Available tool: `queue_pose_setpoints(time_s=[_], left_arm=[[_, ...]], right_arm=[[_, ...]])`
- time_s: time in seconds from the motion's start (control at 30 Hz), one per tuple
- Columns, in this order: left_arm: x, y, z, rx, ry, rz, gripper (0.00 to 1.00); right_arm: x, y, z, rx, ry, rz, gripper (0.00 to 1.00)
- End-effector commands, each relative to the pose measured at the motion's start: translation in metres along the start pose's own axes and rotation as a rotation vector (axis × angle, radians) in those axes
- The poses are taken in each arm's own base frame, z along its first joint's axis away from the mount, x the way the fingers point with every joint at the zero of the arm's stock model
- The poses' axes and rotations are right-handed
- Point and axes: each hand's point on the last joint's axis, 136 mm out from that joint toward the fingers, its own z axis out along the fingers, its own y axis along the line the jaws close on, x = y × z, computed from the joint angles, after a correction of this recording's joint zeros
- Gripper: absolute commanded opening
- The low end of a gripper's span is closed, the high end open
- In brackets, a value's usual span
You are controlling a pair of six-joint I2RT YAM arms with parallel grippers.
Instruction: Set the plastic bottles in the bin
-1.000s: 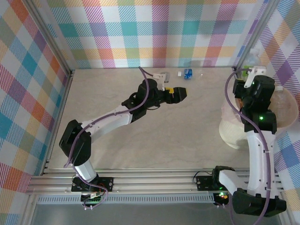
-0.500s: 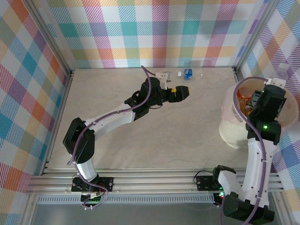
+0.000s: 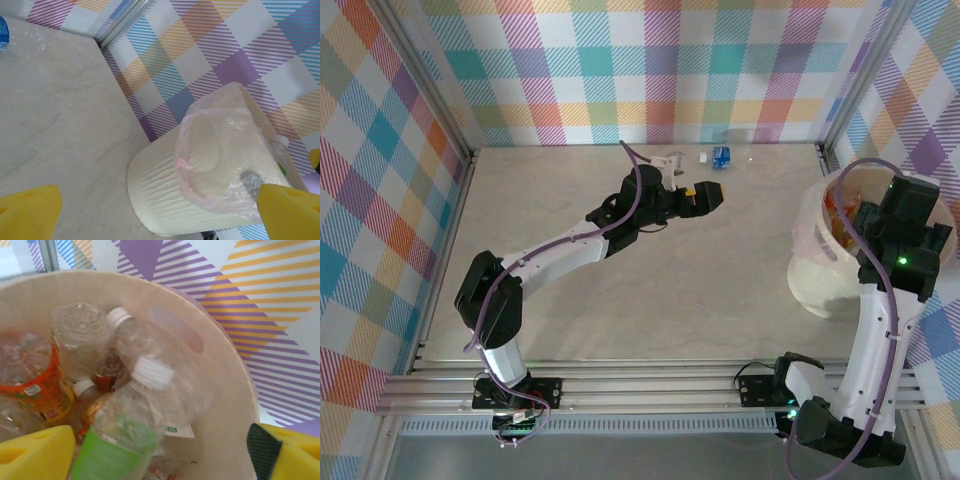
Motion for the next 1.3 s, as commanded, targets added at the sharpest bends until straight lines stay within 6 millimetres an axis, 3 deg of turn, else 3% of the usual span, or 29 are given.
queue_pose_setpoints(time_s=[0.0,0.1,0.33,0.43,0.57,0.7,0.83,1.2,1.27], left_arm=[[0.000,-0.014,0.003,0.021,-0.007,0.000,1.00],[0.000,-0.010,0.000,0.001,-0.011,0.005,1.00],[-0.001,-0.003,-0.002,-0.045,-0.018,0.025,1.00],[-0.003,0.001,-0.001,-0.066,-0.029,0.022,1.00],[-0.006,0.010,0.000,-0.107,-0.060,0.009,1.00],[-0.014,0.028,-0.010,-0.193,-0.135,-0.008,1.00],[-0.018,0.049,-0.024,-0.292,-0.206,-0.025,1.00],[-0.024,0.081,-0.055,-0.435,-0.259,0.011,1.00],[-0.025,0.086,-0.060,-0.458,-0.283,0.011,1.00]], right_arm=[[0.004,-0.008,-0.008,0.025,0.000,0.018,0.95],[0.003,0.010,-0.001,-0.064,-0.001,0.041,0.99],[0.007,0.043,0.018,-0.197,0.060,0.075,1.00],[0.001,0.058,0.014,-0.289,0.045,0.105,1.00],[-0.023,0.083,-0.013,-0.488,-0.020,0.176,1.00],[-0.050,0.124,-0.051,-0.730,-0.108,0.183,1.00],[-0.059,0.180,-0.074,-0.882,-0.116,0.056,1.00],[-0.061,0.320,-0.080,-1.205,-0.088,-0.091,1.00],[-0.065,0.343,-0.069,-1.241,-0.074,-0.043,1.00]])
